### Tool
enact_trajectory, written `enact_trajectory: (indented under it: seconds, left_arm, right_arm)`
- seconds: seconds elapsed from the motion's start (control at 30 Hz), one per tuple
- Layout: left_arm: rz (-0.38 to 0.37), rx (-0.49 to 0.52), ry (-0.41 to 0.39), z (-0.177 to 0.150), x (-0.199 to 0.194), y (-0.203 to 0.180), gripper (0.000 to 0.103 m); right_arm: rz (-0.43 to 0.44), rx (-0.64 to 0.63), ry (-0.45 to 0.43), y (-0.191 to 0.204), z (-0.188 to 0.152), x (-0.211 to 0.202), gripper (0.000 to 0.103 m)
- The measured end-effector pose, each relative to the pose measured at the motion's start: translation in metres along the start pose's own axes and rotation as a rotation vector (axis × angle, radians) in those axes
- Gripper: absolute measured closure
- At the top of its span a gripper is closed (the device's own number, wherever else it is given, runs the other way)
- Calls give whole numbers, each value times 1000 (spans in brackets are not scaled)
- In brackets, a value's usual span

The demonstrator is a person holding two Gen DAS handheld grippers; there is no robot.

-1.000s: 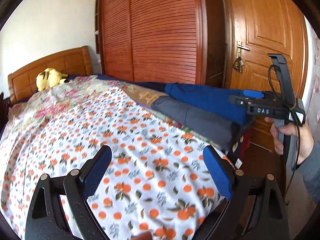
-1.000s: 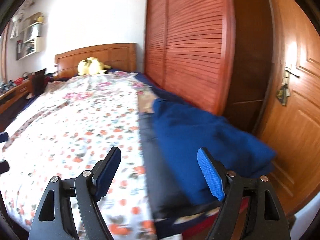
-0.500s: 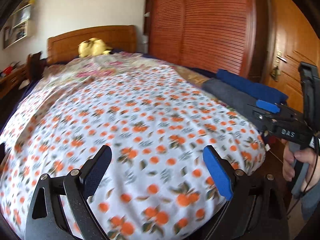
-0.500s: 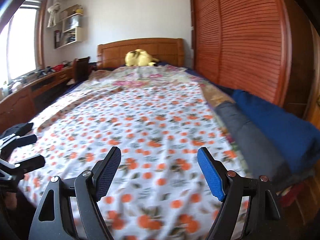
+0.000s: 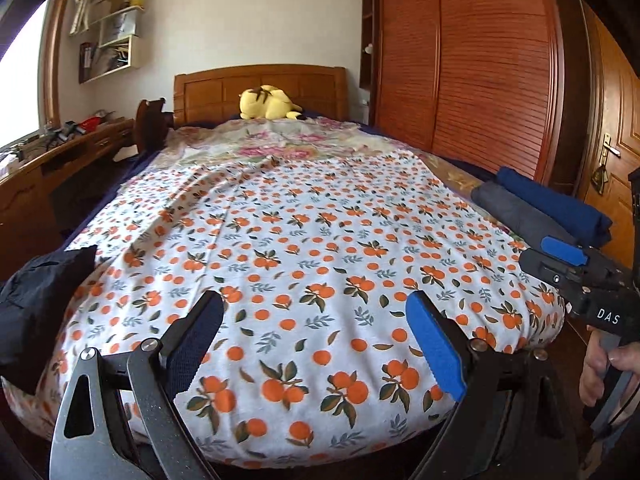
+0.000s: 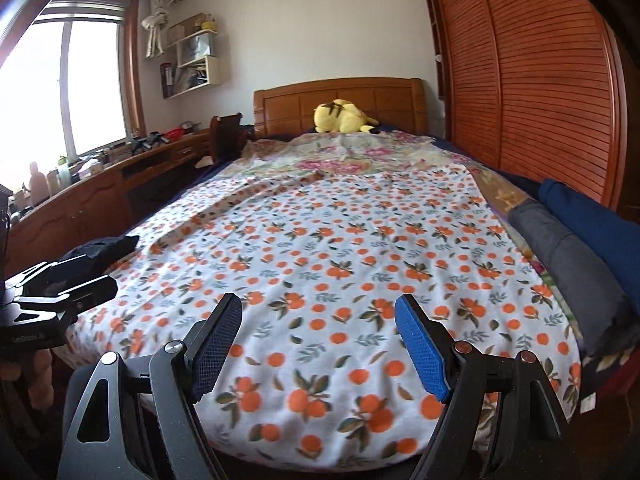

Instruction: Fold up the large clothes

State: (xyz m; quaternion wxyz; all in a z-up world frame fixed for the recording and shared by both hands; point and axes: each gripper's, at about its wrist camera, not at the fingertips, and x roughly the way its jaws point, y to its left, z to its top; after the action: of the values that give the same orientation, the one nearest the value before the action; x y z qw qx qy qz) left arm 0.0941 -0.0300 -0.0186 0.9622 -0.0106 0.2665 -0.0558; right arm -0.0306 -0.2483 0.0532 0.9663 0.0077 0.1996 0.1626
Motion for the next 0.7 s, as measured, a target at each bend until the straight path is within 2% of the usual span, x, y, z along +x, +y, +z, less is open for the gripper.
enact_trajectory:
  seconds: [0.37,0.7]
  left_arm:
    - [76,-36,-106,11,-61,17,10]
    - [85,-51,-149,9,-74,19,10]
  right_arm:
    - [56,-47,-99,14,3,-7,23]
    - [53,-72,-119,12,-13,6,23]
